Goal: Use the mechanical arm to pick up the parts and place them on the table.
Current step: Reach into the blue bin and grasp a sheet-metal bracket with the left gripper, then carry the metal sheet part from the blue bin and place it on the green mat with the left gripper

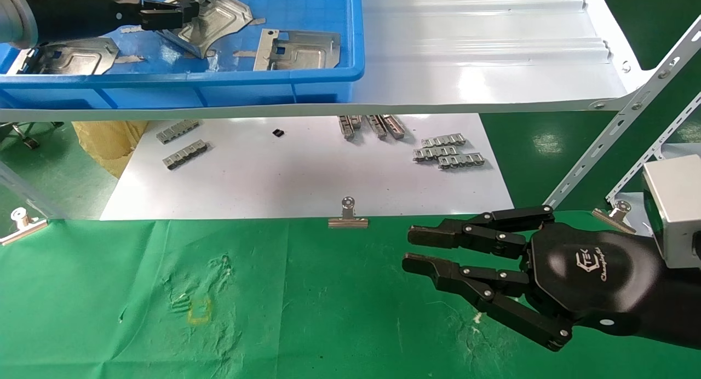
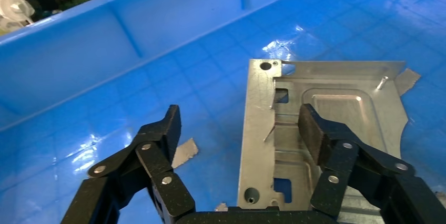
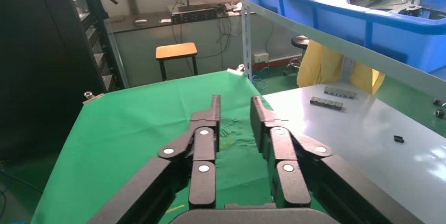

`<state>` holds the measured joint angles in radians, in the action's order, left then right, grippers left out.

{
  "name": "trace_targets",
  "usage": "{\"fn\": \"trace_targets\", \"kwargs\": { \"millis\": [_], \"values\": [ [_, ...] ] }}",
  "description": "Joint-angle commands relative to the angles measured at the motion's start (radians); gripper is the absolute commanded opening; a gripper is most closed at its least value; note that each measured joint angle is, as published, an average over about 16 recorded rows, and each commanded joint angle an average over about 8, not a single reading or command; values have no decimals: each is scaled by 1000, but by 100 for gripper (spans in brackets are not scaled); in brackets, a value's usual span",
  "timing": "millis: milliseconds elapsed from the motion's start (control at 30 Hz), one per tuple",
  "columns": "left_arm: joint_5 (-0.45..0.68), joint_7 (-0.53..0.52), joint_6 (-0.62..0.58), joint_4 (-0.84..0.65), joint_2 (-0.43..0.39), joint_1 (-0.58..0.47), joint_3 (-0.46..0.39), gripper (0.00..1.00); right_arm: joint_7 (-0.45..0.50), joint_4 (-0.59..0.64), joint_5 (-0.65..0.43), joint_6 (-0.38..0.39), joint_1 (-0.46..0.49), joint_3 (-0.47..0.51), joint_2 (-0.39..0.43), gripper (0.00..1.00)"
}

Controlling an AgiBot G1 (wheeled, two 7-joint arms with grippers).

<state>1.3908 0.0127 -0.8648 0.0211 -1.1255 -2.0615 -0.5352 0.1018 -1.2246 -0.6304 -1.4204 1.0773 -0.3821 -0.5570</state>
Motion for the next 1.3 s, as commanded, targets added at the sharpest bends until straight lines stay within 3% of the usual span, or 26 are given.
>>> {"fn": "trace_targets", "kwargs": {
  "millis": [33, 867, 1067, 1300],
  "values": [
    [4, -4, -3, -8, -4, -2, -3, 0, 0, 0, 0, 0, 0, 0, 0, 100],
    [-20, 3, -109, 1, 16, -33, 13, 0, 0, 0, 0, 0, 0, 0, 0, 100],
    [-78, 38, -263, 40, 55, -51, 51, 0, 0, 0, 0, 0, 0, 0, 0, 100],
    [-142, 125, -592, 92, 113, -20, 85, 0, 0, 0, 0, 0, 0, 0, 0, 100]
  ]
}}
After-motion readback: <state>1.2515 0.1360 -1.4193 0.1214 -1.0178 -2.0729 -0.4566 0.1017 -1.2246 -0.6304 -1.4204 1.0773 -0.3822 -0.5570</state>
